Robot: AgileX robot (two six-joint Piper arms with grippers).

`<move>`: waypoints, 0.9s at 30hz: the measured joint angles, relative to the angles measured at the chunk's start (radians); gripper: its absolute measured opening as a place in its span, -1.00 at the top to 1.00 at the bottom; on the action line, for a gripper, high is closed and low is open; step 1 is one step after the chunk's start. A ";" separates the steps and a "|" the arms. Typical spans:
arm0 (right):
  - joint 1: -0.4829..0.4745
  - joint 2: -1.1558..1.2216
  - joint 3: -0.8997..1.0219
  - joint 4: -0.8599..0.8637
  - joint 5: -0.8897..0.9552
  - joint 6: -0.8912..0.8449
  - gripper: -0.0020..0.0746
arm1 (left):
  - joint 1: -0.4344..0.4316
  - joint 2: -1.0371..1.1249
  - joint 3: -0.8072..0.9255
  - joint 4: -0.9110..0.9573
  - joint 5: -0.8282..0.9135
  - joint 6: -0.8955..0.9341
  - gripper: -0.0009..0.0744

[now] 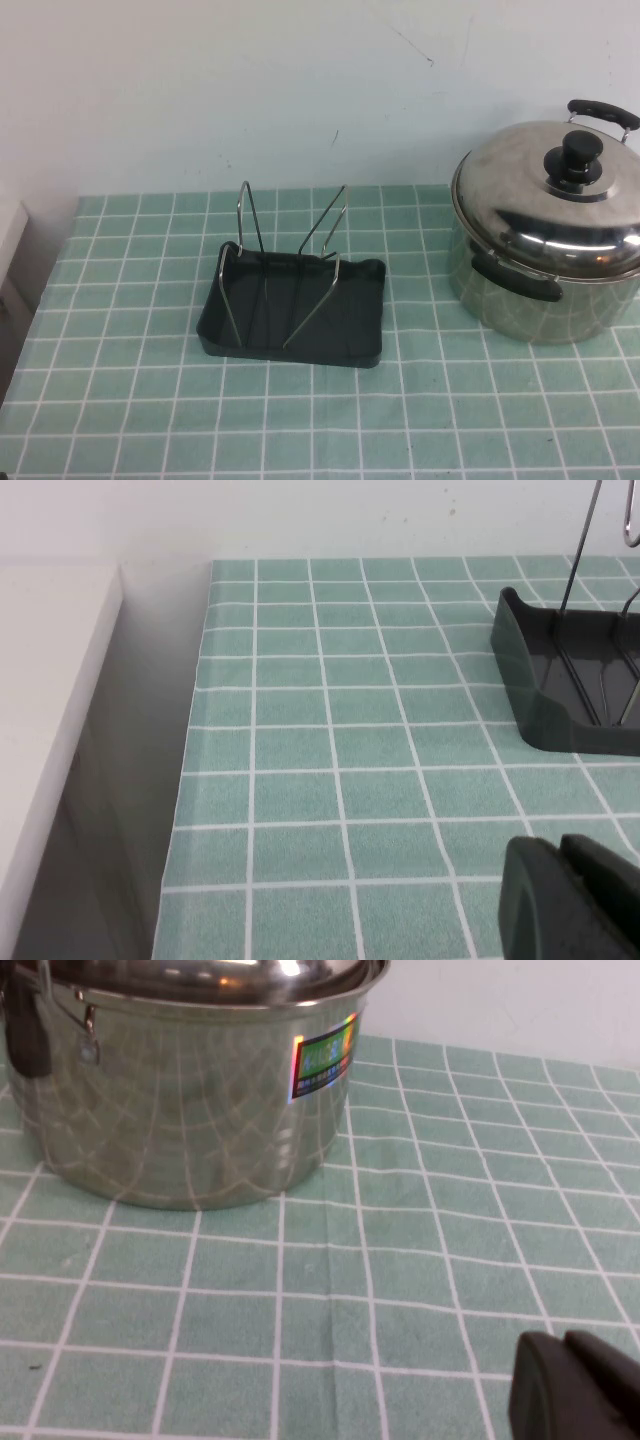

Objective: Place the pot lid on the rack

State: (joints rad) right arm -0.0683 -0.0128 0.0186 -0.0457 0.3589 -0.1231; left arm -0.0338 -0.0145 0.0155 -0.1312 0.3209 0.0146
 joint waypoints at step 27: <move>0.000 0.000 0.000 0.000 0.000 0.000 0.95 | 0.000 0.000 0.004 0.002 -0.705 -0.004 0.99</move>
State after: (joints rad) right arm -0.0683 -0.0128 0.0186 -0.0457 0.3589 -0.1231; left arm -0.0338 -0.0145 0.0198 -0.1292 -0.3838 0.0101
